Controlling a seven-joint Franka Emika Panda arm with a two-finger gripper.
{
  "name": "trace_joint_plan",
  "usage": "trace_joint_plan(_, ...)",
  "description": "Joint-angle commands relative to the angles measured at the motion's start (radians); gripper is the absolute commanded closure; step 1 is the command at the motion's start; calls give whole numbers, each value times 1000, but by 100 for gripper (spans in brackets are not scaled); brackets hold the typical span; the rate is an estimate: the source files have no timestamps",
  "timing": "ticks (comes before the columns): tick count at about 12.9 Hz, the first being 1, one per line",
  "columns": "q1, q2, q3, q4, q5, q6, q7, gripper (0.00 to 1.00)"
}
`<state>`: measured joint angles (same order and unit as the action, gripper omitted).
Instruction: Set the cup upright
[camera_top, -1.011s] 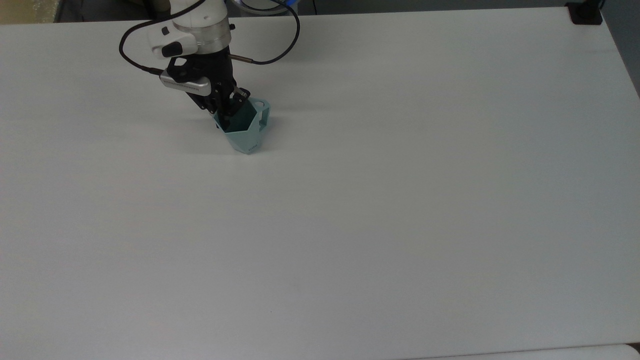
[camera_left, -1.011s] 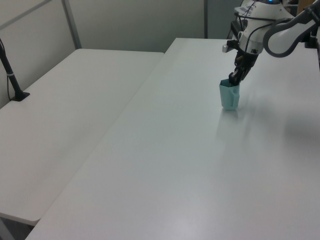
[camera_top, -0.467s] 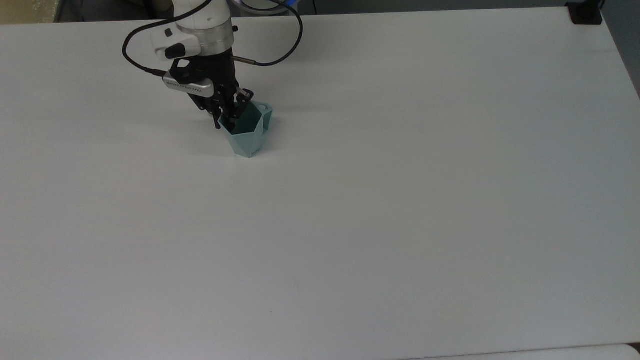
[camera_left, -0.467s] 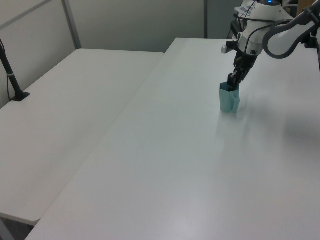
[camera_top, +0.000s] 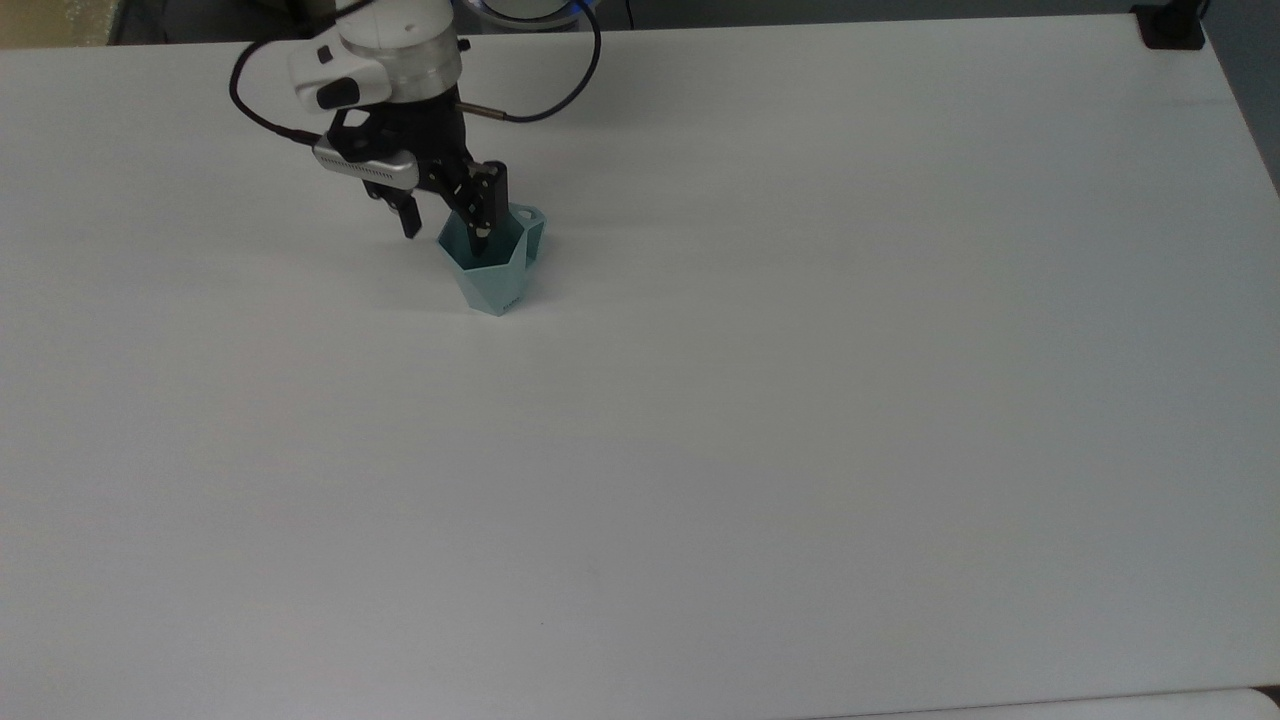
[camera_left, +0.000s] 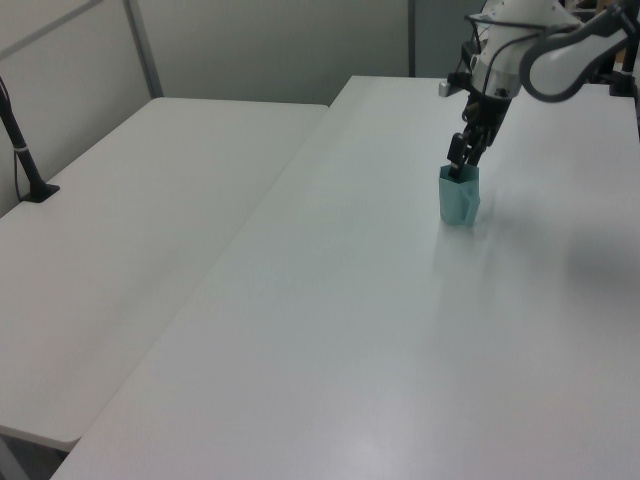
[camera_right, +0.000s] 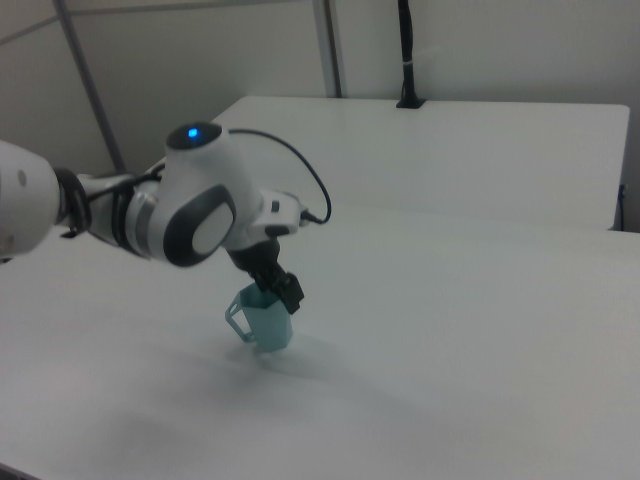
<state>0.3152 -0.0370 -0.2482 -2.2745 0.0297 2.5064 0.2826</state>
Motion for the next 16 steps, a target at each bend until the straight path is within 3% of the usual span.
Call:
trace_joint_plan(1,25,-29,-8,239,26,-327,4,0)
trace_joint_plan(3,25,-26,-8,410,30,-482,4,0)
trace_joint_plan(5,19,-27,-10,475,26,-564,-19,0)
trace_joint_plan(8,-1,-29,-14,498,4,-648,-152,0)
trace_joint_plan(11,-22,-53,-19,527,-79,-817,-347,0)
trace_joint_plan(16,-31,-61,-17,529,-80,-825,-353,0)
